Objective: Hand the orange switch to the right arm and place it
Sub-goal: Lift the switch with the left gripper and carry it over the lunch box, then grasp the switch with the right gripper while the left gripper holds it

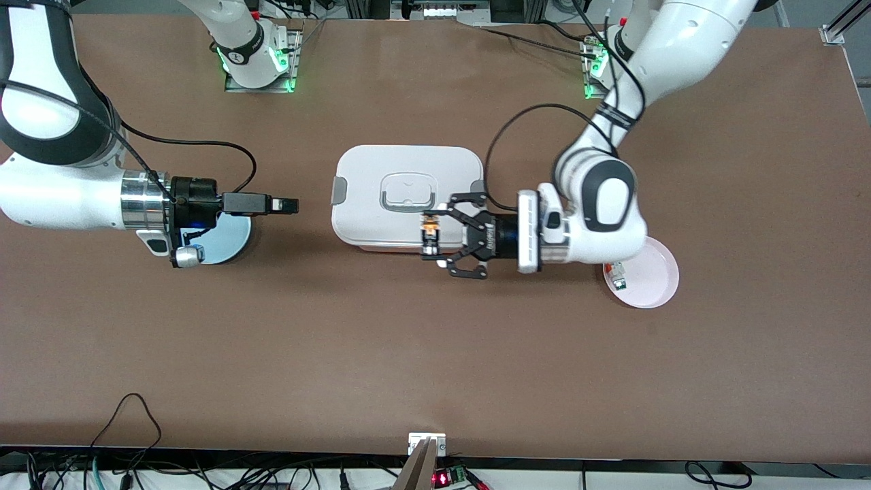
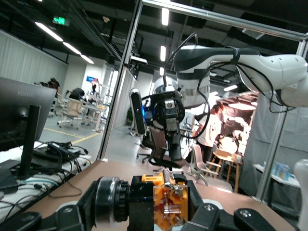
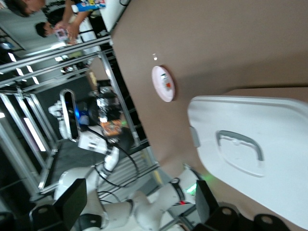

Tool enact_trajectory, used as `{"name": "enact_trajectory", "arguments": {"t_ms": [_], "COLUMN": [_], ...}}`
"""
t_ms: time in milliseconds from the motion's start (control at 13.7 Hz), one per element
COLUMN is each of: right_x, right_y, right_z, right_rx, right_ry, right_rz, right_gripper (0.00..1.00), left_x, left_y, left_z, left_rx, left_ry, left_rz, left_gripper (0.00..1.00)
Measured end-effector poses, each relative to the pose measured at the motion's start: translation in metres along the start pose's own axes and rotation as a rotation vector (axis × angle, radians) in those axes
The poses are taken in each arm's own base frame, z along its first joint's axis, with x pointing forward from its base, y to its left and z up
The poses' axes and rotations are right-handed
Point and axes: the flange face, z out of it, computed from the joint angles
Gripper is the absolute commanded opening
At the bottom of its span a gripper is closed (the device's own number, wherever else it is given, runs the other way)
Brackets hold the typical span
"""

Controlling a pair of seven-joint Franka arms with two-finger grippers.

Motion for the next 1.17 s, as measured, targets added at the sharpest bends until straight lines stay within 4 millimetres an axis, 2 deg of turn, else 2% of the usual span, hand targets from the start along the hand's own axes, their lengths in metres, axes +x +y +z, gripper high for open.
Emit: {"name": "enact_trajectory", "arguments": {"t_ms": [146,219,438,658,804,950,1169], "right_x": [0.005,0.007,0.012,0.011,0.013,0.013,0.011], "right_y": [0.009,0.013,0.014,0.017,0.033,0.048,0.048], "right_z": [0.007,0.011,0.025,0.051,0.066,0.074,0.079], "right_rx": [0.076,0.103,0.149,0.133,0.121,0.117,0.133], "right_ry": [-0.009,-0.01,-0.008,-0.011,-0.027,-0.037,-0.044], "right_rz": [0.046,0.063,0.087,0.072,0.058,0.07,0.088], "right_gripper": [1.0,1.0,1.0,1.0,1.0,0.99,0.99], "left_x": [-0.019,-0.027,-0.042,-0.048,-0.041,-0.04,-0.039], "left_y": [0.032,0.045,0.071,0.08,0.076,0.075,0.074], "left_z": [0.048,0.065,0.094,0.104,0.104,0.105,0.104], "left_rx": [0.031,0.046,0.087,0.119,0.135,0.139,0.141], "left_ry": [0.051,0.061,0.065,0.047,0.069,0.076,0.077], "left_rz": [-0.019,-0.033,-0.075,-0.085,-0.09,-0.094,-0.089], "left_gripper": [0.2,0.2,0.2,0.21,0.21,0.21,0.21]}}
